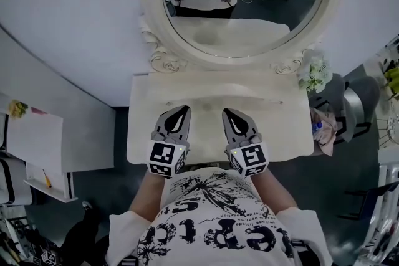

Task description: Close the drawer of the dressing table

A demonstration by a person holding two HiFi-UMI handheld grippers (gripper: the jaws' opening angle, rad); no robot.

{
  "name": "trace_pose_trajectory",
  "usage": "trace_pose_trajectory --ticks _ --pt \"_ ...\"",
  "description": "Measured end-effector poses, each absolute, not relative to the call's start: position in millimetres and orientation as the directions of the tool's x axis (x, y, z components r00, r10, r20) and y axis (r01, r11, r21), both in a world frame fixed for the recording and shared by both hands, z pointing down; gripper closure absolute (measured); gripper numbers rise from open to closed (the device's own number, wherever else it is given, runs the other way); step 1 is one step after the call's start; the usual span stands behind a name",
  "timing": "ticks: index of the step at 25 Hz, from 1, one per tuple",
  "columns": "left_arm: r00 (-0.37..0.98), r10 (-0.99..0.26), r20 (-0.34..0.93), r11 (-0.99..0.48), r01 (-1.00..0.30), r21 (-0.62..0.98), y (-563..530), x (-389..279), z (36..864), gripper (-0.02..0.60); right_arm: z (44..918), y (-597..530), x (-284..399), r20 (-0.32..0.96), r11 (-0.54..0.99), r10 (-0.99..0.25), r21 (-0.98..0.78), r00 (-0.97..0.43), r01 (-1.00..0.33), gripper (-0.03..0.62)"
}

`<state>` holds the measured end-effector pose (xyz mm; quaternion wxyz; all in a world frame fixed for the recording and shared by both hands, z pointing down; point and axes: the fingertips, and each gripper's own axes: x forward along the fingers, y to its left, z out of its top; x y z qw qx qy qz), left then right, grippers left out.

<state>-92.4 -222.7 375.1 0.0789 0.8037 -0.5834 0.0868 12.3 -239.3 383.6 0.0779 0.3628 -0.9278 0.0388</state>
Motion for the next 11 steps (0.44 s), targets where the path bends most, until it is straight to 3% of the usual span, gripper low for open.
trace_pose_trajectory --ticks 11 --pt "0.333 -0.92 0.205 -0.336 -0.942 0.023 -227.9 -88.5 367.6 0.557 377.8 -236.7 6.9 0.167 0.754 -0.651 0.035 -0.74 -0.656 0.577"
